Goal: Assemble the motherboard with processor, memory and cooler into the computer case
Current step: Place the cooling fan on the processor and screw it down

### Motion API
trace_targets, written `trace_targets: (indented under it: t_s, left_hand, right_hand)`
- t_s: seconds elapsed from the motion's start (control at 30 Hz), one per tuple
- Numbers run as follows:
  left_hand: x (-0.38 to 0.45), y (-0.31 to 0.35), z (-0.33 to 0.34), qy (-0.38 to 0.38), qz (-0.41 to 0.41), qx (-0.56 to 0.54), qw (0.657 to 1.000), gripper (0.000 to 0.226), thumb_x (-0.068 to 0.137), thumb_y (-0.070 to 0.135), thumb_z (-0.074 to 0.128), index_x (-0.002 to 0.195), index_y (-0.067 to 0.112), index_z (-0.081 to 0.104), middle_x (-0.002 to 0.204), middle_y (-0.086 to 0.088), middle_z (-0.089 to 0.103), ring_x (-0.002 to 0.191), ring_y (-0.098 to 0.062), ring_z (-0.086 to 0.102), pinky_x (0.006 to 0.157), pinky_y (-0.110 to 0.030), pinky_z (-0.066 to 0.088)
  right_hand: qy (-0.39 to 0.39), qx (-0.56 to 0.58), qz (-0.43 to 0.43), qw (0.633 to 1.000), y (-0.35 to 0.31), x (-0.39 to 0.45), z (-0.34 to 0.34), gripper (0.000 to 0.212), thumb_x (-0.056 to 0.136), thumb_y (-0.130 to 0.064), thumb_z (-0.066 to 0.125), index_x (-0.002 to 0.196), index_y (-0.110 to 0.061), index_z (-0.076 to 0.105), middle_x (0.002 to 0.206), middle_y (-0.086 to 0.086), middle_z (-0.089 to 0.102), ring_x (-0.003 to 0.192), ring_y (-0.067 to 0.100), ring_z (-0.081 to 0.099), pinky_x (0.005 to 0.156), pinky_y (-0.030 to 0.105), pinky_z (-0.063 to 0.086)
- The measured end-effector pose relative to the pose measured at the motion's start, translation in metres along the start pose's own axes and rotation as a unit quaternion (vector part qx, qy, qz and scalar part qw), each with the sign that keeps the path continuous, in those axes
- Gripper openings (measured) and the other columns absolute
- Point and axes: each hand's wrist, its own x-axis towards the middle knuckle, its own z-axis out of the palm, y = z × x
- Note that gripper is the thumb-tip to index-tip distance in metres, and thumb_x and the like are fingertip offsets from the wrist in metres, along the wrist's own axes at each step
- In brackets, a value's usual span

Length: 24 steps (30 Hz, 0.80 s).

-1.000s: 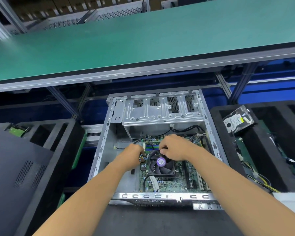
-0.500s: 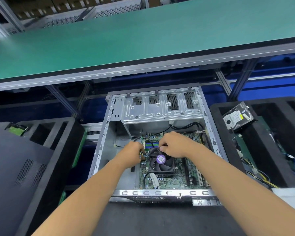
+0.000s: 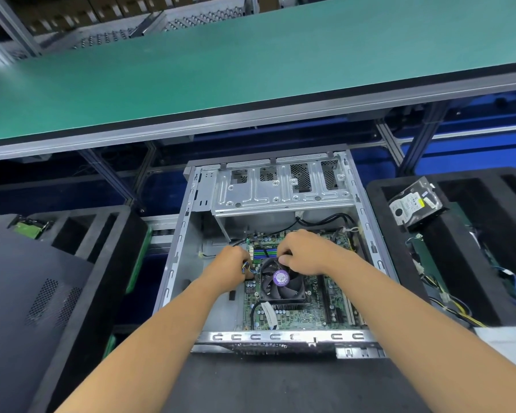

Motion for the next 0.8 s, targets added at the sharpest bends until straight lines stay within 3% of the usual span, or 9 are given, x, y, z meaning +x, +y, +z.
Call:
trace_targets:
  t_s: [0.17, 0.3, 0.53, 0.6, 0.8]
  left_hand:
    - [0.0005, -0.0002, -0.0018, -0.004, -0.009, 0.010, 1.000, 0.017, 0.084, 0.014, 0.067, 0.095, 0.001, 0.070, 0.091, -0.015, 0.065, 0.071, -0.023, 0.050, 0.069, -0.034, 0.048]
    - [0.0000, -0.0009, -0.0021, -0.009, -0.021, 0.010, 1.000, 0.023, 0.082, 0.020, 0.072, 0.096, 0.002, 0.069, 0.086, -0.013, 0.062, 0.068, -0.022, 0.048, 0.060, -0.028, 0.041]
    - [0.0000, -0.0016, -0.0011, -0.012, -0.035, -0.027, 0.999, 0.024, 0.080, 0.021, 0.075, 0.095, 0.002, 0.070, 0.093, -0.016, 0.064, 0.069, -0.021, 0.048, 0.060, -0.027, 0.040]
    - [0.0001, -0.0025, -0.0004, -0.011, -0.037, -0.035, 0.999, 0.024, 0.081, 0.020, 0.074, 0.095, 0.002, 0.069, 0.093, -0.015, 0.063, 0.068, -0.021, 0.048, 0.061, -0.026, 0.040]
    - [0.0010, -0.0025, 0.0007, -0.014, -0.029, -0.025, 0.999, 0.023, 0.083, 0.018, 0.072, 0.098, 0.001, 0.068, 0.097, -0.014, 0.063, 0.084, -0.027, 0.058, 0.070, -0.031, 0.048]
  right_hand:
    - [0.006, 0.005, -0.001, 1.000, 0.0009, 0.0009, 0.0003, 0.023, 0.097, -0.018, 0.053, 0.075, -0.024, 0.057, 0.062, -0.017, 0.048, 0.060, -0.003, 0.040, 0.069, 0.028, 0.036]
    - [0.005, 0.000, -0.003, 1.000, 0.0015, 0.0011, 0.0004, 0.023, 0.097, -0.018, 0.053, 0.075, -0.023, 0.058, 0.063, -0.015, 0.051, 0.060, 0.000, 0.044, 0.064, 0.026, 0.036]
    - [0.005, -0.006, -0.002, 1.000, 0.0016, 0.0016, 0.0010, 0.030, 0.097, -0.017, 0.053, 0.067, -0.025, 0.054, 0.061, -0.014, 0.050, 0.058, 0.002, 0.043, 0.056, 0.024, 0.034]
    - [0.007, -0.003, -0.002, 1.000, 0.0017, 0.0017, 0.0010, 0.035, 0.097, -0.017, 0.053, 0.063, -0.026, 0.052, 0.060, -0.015, 0.048, 0.057, 0.001, 0.041, 0.060, 0.026, 0.034]
    - [0.010, -0.002, -0.003, 1.000, 0.0023, 0.0016, 0.0006, 0.038, 0.096, -0.016, 0.052, 0.060, -0.026, 0.051, 0.058, -0.009, 0.050, 0.056, 0.002, 0.039, 0.051, 0.023, 0.030]
